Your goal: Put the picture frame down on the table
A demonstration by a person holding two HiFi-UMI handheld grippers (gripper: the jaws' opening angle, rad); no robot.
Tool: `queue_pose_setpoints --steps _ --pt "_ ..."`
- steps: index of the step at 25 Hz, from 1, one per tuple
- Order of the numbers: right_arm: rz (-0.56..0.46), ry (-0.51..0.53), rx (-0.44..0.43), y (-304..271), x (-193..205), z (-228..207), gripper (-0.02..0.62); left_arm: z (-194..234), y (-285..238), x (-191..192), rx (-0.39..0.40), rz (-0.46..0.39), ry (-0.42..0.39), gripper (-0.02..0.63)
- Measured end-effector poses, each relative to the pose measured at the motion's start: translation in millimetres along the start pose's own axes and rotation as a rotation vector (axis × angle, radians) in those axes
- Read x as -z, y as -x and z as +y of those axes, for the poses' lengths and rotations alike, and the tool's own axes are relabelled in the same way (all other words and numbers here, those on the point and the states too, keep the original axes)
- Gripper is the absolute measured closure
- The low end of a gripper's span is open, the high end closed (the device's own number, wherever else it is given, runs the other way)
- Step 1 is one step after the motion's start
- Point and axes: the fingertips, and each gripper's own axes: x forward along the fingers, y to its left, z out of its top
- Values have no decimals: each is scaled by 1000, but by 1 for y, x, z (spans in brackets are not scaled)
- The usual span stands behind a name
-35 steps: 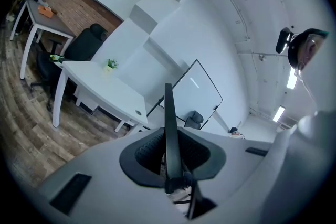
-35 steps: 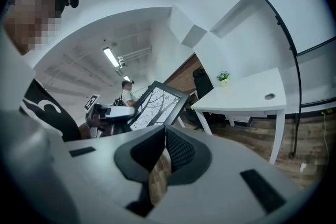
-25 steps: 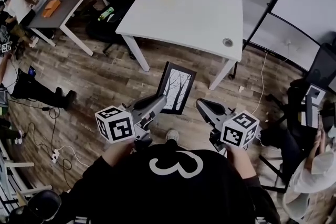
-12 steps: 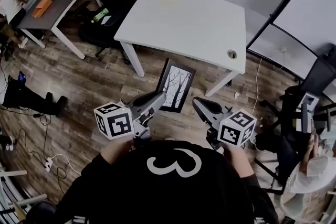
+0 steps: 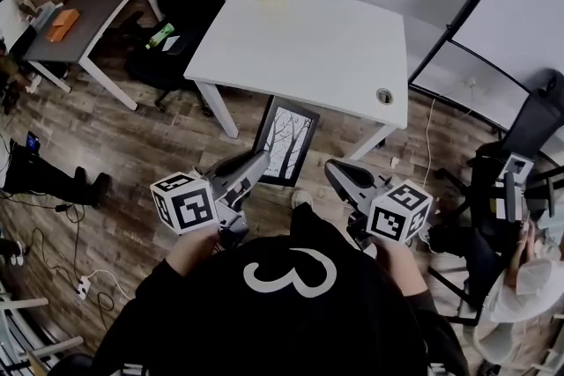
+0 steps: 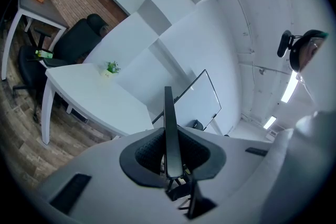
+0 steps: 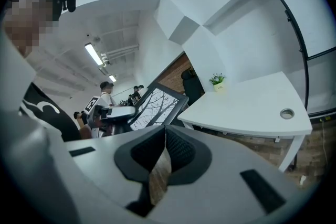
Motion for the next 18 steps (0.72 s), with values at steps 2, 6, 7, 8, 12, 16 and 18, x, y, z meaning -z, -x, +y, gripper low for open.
queue_pose_setpoints --steps 2,6,7,8,12,16,18 --pt "3 -3 -2 -3 -5 -9 571 3 -9 -5 -3 1 -1 526" --pt "-5 -13 -5 -11 -22 -31 571 11 -29 -19 -15 3 1 526" --pt "-6 -15 -5 -13 -25 -37 571 13 -34 -21 -18 6 1 526" --pt "-6 -17 -7 -16 -28 -43 571 15 -40 -24 -20 8 1 527" --pt "8 -30 -11 -29 -41 -74 571 28 -65 -39 -36 10 0 526" --pt "8 -41 -16 -46 -73 -118 571 46 -109 -66 -51 20 12 527" --pt "1 -39 -19 -51 -80 -129 571 51 -119 -72 -51 23 5 528"
